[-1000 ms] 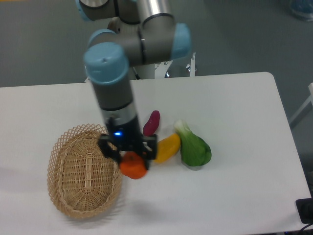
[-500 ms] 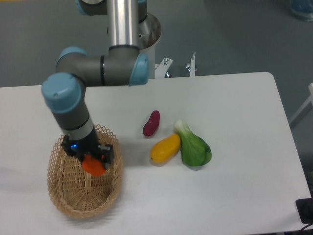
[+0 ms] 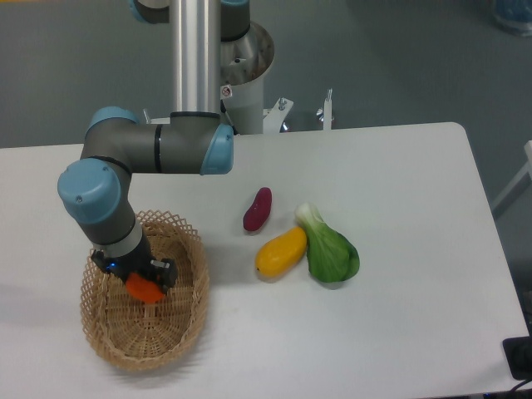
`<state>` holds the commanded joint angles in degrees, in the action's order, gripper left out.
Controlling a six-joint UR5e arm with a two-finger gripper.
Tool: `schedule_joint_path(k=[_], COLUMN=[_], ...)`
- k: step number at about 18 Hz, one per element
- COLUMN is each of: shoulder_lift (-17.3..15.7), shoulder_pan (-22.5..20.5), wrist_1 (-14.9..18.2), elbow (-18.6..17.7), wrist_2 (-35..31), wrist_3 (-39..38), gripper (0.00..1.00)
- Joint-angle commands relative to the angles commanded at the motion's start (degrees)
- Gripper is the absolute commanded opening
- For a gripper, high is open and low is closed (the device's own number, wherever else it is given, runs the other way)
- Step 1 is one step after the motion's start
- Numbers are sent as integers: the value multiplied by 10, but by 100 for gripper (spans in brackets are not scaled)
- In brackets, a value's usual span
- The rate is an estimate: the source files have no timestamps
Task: Place the orange in the basket
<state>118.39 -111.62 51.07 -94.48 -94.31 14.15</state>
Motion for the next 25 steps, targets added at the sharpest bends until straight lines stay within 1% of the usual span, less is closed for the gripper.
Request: schedule_joint_path(k=[4, 5, 6, 7, 12, 16, 18, 20, 22, 24, 25], shoulder_lift=[5, 4, 4, 1, -14, -17, -21, -32, -34, -40, -42], shoulder_pan=[1, 1, 1, 1, 0, -3, -6, -19, -24, -24, -24], wrist_1=[-1, -1, -1, -1, -1, -2, -1, 7, 13, 15, 22], elbow=[3, 4, 7, 13, 18, 34, 39, 40, 39, 33, 30], wrist_2=[1, 1, 1, 1, 6, -1, -18, -18, -21, -24, -24], wrist_3=[0, 1, 2, 1, 9, 11, 11, 12, 37, 78, 100], gripper=[79, 86, 97, 100, 100, 100, 100, 100, 100, 100, 100])
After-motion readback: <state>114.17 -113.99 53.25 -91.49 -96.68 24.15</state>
